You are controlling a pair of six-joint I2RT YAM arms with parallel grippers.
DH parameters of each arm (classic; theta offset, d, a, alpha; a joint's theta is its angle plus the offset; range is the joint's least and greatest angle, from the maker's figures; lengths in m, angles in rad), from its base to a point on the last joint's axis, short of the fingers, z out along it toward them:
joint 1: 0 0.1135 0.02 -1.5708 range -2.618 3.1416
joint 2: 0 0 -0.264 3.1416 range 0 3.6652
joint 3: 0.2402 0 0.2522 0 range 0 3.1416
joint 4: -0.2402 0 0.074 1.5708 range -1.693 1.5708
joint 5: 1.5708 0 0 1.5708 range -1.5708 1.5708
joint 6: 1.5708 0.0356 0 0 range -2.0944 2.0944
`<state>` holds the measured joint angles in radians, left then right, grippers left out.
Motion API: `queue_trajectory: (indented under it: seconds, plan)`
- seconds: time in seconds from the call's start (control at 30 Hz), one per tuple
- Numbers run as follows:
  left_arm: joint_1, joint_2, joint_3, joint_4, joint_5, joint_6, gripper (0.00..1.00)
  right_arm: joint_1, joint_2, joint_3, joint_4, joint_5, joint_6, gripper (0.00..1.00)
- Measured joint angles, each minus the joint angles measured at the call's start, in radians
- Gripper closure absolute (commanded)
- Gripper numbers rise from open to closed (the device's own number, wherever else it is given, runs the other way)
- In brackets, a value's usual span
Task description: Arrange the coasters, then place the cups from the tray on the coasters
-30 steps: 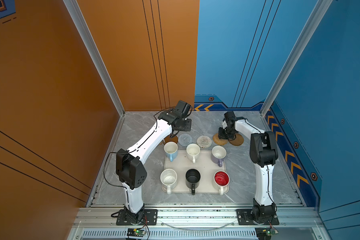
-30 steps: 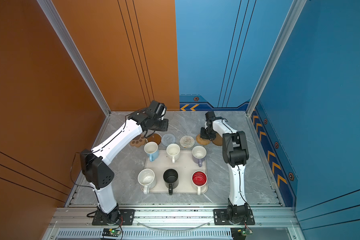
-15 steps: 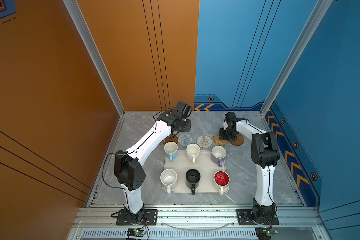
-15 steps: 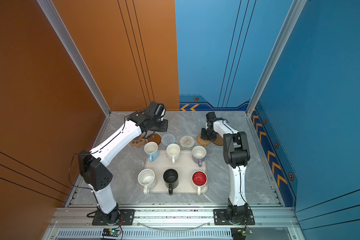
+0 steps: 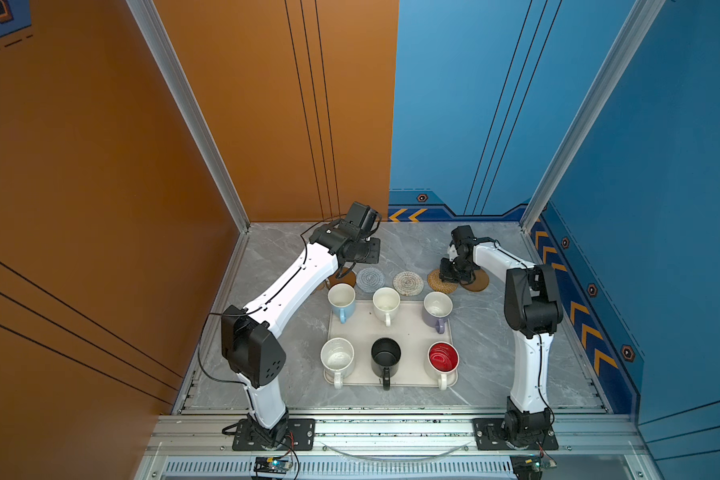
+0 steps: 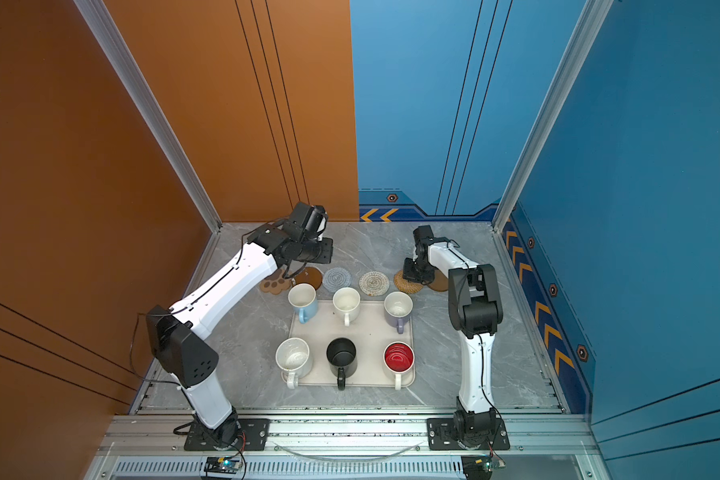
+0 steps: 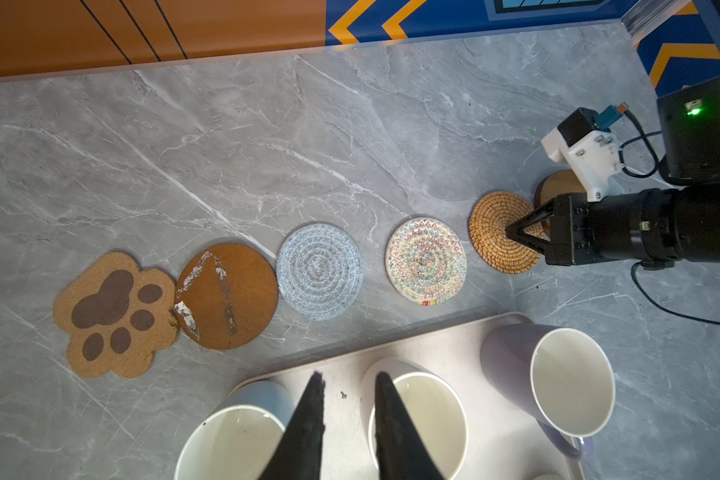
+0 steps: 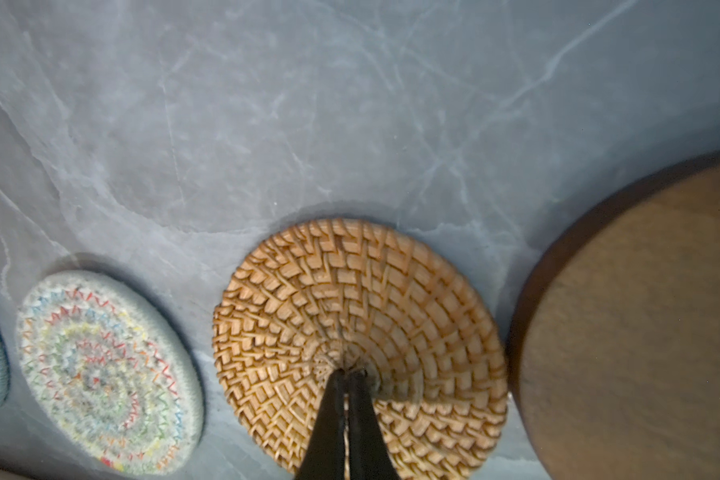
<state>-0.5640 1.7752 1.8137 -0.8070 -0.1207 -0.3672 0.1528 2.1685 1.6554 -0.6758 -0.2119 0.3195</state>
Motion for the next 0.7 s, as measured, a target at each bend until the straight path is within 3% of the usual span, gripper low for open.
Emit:
queue_trajectory:
  seconds: [0.43,0.7]
  plan:
    - [-0.028,-0.126,-0.096,0.086,-0.003,0.000,0.70,-0.086,-0.043,0.160,0.014,-0.023,0.019,1.00]
    - [-0.051,-0.260,-0.276,0.261,0.058,-0.001,0.65,-0.134,0.083,0.266,0.014,-0.019,0.026,1.00]
